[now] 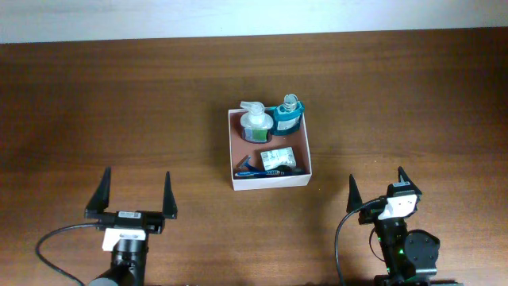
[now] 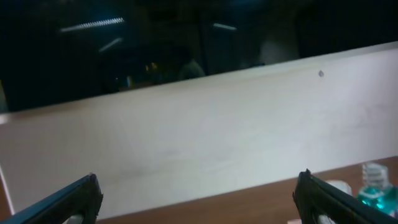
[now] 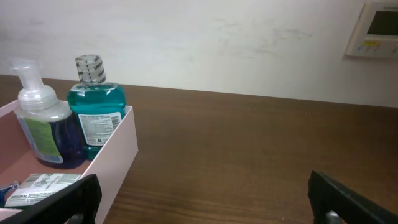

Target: Pack container

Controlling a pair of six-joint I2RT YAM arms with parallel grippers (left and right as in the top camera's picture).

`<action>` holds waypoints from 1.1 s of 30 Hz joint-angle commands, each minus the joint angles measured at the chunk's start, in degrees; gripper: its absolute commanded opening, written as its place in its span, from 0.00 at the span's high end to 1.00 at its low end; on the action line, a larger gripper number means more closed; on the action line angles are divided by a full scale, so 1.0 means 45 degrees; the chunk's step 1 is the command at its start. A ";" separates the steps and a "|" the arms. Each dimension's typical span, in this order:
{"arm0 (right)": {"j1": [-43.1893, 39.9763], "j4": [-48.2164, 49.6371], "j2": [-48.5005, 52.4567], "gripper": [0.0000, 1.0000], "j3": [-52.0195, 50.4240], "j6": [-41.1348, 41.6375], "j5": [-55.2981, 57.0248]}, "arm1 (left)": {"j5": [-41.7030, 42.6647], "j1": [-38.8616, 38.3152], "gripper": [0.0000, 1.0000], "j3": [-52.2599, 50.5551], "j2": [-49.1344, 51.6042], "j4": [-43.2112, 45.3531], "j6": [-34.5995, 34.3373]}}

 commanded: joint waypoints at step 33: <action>0.0068 -0.0063 -0.0121 0.02 -0.0058 0.0063 0.0112 | 0.0831 0.0092 0.01 -0.1938 -0.0427 -0.3585 -0.0228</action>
